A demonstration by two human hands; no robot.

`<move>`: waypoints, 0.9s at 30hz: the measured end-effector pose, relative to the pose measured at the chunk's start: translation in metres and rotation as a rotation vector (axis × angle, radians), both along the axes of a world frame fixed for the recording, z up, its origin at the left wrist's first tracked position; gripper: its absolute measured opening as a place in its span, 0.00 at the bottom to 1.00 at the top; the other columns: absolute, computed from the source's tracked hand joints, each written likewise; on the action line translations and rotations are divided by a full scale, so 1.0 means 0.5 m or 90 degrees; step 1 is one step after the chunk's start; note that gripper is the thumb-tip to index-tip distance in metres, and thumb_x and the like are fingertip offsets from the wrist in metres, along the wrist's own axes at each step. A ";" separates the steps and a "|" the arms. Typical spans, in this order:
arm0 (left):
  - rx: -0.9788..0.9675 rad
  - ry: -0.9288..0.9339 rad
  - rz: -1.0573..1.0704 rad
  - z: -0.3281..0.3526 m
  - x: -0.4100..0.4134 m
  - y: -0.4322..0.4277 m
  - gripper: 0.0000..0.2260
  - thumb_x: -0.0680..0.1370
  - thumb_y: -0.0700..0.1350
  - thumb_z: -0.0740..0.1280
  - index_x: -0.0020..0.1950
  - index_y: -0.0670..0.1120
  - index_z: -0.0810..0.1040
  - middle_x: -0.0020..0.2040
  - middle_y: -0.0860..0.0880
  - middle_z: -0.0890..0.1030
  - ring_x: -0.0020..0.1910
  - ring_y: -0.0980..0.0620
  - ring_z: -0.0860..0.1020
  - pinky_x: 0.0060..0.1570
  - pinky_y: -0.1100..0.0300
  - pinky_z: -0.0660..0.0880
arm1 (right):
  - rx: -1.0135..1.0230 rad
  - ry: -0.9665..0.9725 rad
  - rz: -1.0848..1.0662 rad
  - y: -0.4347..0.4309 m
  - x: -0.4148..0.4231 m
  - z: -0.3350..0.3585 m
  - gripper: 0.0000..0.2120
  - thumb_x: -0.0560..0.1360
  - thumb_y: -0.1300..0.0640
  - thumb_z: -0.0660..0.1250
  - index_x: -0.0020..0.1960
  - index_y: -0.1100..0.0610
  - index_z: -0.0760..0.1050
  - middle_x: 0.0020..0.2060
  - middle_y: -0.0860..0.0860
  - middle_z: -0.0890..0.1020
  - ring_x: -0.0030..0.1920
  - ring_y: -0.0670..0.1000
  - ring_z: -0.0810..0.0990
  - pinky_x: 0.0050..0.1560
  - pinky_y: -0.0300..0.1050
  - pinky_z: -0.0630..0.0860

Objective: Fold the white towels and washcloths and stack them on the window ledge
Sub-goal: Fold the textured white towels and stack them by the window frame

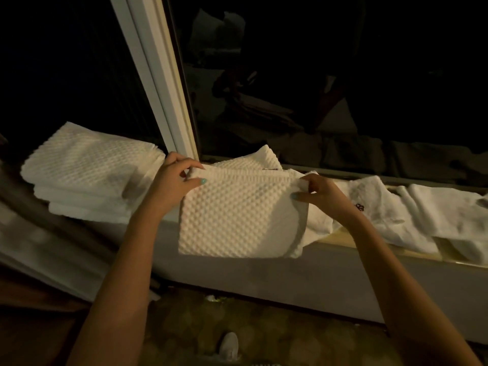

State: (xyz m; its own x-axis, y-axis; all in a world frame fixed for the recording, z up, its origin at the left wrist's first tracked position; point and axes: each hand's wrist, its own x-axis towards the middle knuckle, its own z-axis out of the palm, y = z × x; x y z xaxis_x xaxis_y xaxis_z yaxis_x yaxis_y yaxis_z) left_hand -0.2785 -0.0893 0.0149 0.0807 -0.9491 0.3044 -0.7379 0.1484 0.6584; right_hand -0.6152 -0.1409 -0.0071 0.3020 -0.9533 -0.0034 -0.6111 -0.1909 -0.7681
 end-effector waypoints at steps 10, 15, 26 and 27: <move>0.061 0.230 -0.044 0.007 0.034 0.012 0.17 0.75 0.37 0.69 0.38 0.60 0.78 0.39 0.57 0.81 0.41 0.63 0.78 0.46 0.68 0.75 | 0.046 -0.090 0.110 -0.060 0.034 0.019 0.04 0.76 0.63 0.67 0.50 0.56 0.77 0.59 0.49 0.78 0.57 0.49 0.78 0.55 0.44 0.78; 0.142 0.296 -0.078 0.022 0.036 0.022 0.12 0.77 0.38 0.66 0.39 0.55 0.76 0.38 0.54 0.80 0.42 0.59 0.78 0.45 0.67 0.74 | 0.040 -0.015 0.180 -0.084 0.057 0.033 0.04 0.74 0.62 0.70 0.49 0.59 0.77 0.53 0.51 0.76 0.51 0.47 0.76 0.49 0.32 0.73; 0.158 0.137 -0.094 0.035 0.038 -0.013 0.09 0.77 0.43 0.68 0.40 0.45 0.72 0.34 0.57 0.72 0.35 0.61 0.71 0.37 0.65 0.67 | -0.035 -0.083 0.022 -0.061 0.071 0.043 0.13 0.76 0.55 0.67 0.38 0.63 0.75 0.32 0.56 0.74 0.32 0.50 0.72 0.35 0.45 0.69; 0.154 0.120 -0.091 0.035 0.041 -0.017 0.09 0.78 0.44 0.67 0.39 0.46 0.72 0.34 0.58 0.73 0.34 0.62 0.71 0.36 0.68 0.67 | -0.044 -0.078 0.001 -0.060 0.072 0.040 0.13 0.76 0.55 0.67 0.37 0.61 0.74 0.31 0.54 0.73 0.31 0.49 0.70 0.33 0.43 0.67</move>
